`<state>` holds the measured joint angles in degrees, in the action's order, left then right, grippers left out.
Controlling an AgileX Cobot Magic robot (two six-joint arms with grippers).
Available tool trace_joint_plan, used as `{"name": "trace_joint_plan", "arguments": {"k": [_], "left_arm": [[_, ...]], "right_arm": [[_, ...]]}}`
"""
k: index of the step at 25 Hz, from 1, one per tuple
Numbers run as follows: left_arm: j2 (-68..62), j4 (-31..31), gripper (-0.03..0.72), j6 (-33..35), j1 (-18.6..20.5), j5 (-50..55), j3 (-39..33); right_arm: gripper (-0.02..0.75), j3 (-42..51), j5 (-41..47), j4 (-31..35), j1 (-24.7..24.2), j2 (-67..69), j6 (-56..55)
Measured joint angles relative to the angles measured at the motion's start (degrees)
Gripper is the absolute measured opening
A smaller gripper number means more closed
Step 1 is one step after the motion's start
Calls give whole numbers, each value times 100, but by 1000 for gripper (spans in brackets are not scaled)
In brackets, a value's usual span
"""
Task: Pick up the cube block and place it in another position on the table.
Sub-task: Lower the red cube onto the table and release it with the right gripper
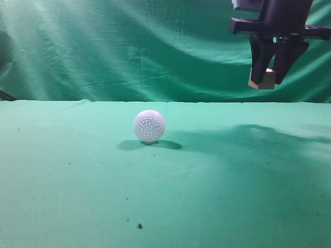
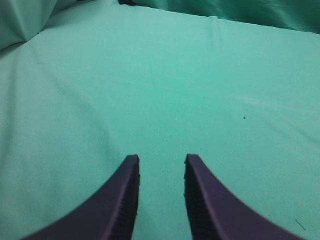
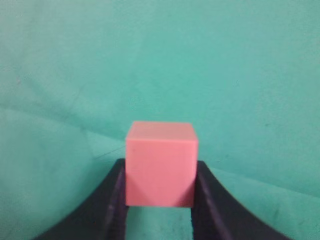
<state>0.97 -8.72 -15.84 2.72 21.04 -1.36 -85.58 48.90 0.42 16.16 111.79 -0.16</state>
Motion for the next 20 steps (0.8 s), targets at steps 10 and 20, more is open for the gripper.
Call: {"name": "trace_joint_plan", "arguments": {"k": [10,20], "left_arm": [[0,0,262,0,0,0,0],[0,0,262,0,0,0,0]], "right_arm": [[442,-341,-58,-143,0,801,176],[73,-1043,1422,391,0,317,140]]}}
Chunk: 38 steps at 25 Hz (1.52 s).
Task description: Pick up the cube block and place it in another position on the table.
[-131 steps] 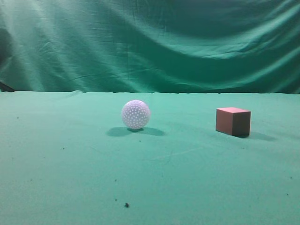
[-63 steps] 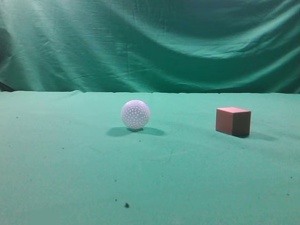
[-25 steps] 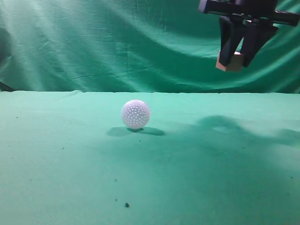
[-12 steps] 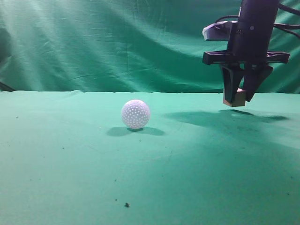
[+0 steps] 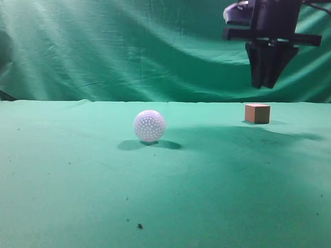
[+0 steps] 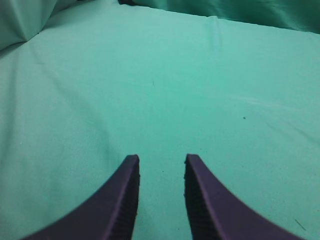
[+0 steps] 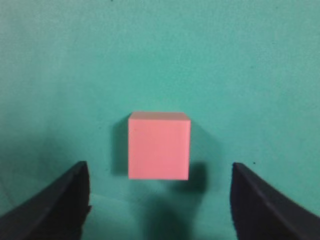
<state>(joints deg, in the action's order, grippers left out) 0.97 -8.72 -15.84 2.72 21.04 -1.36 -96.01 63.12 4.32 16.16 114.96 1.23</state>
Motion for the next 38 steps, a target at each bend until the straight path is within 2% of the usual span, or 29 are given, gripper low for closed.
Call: {"name": "trace_joint_plan", "arguments": {"k": [2,6,10,17,21,24,29,34,38], "left_arm": [[0,0,262,0,0,0,0],[0,0,262,0,0,0,0],[0,0,262,0,0,0,0],[0,0,262,0,0,0,0],[0,0,262,0,0,0,0],[0,0,262,0,0,0,0],[0,0,262,0,0,0,0],[0,0,262,0,0,0,0],[0,0,262,0,0,0,0]], "right_arm": [[0,0,190,261,0,-387,45],[0,483,275,458,48,-1324,172],[0,1572,127,554,135,-2328,181],[0,3780,-788,946,135,-4056,184],[0,4707,-1269,1293,135,-4973,184],[0,5183,-1652,1653,135,-5619,205],[0,5386,-1499,2482,135,-6449,397],[0,5396,-1303,2461,135,-6773,1687],[0,5447,-1564,1543,189,-6785,1941]]}}
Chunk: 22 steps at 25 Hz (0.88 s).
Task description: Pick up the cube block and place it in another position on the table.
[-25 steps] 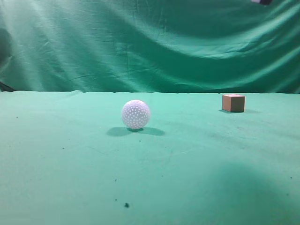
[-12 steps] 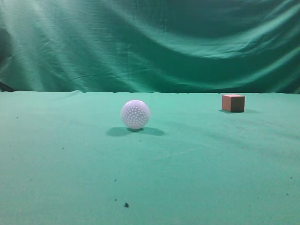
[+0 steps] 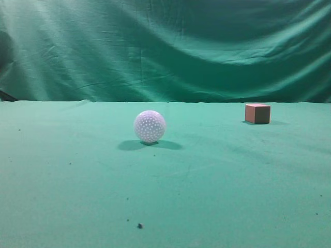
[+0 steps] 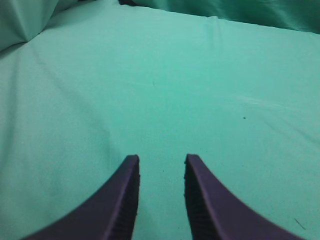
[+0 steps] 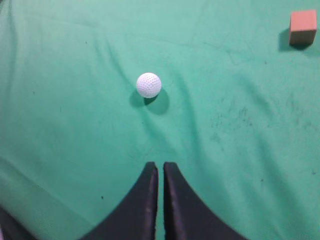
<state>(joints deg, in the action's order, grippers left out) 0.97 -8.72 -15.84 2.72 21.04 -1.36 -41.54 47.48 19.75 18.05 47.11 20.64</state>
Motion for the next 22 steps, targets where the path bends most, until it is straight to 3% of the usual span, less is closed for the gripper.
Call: {"name": "trace_joint_plan", "arguments": {"k": [3,7,15,22], "left_arm": [[0,0,262,0,0,0,0],[0,0,262,0,0,0,0],[0,0,262,0,0,0,0],[0,0,262,0,0,0,0]], "right_arm": [[0,38,-236,-653,-70,-260,-111],[0,584,-965,-840,-685,-1082,-144],[0,2640,-1783,-585,-1653,-3220,-157],[0,3977,-2121,-151,-1801,-4734,-159]]}}
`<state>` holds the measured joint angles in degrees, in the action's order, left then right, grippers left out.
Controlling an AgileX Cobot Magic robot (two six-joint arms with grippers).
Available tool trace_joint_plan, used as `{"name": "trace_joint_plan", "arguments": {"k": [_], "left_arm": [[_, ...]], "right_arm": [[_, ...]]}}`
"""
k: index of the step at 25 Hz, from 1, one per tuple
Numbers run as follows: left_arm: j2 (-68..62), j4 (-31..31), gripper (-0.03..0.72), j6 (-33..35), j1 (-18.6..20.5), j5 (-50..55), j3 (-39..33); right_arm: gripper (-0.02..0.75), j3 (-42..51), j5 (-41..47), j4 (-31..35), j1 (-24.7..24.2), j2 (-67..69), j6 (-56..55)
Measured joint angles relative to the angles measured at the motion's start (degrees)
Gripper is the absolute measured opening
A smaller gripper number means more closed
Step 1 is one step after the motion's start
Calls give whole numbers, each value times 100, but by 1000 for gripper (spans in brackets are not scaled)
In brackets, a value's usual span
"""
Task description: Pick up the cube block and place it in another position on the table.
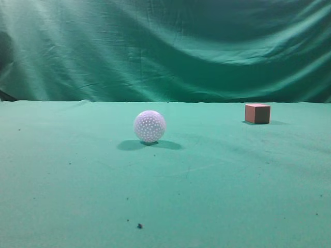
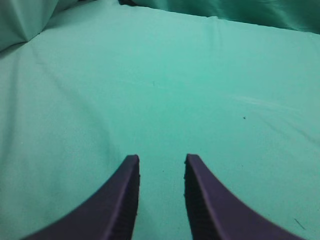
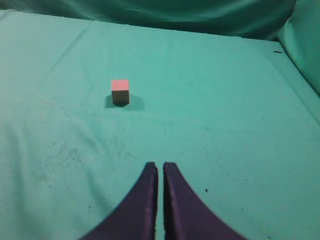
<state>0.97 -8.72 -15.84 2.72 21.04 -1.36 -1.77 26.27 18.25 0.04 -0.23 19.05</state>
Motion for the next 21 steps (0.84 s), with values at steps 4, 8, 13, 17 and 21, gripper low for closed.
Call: {"name": "trace_joint_plan", "arguments": {"k": [4,8,13,17,21], "left_arm": [[0,0,262,0,0,0,0],[0,0,262,0,0,0,0],[0,0,262,0,0,0,0],[0,0,262,0,0,0,0],[0,0,262,0,0,0,0]], "right_arm": [[0,326,-97,143,0,-34,0],[0,326,-199,226,0,-34,11],[0,326,-199,238,0,-34,11],[0,326,-199,248,0,-34,11],[0,326,-207,248,0,-34,11]]}}
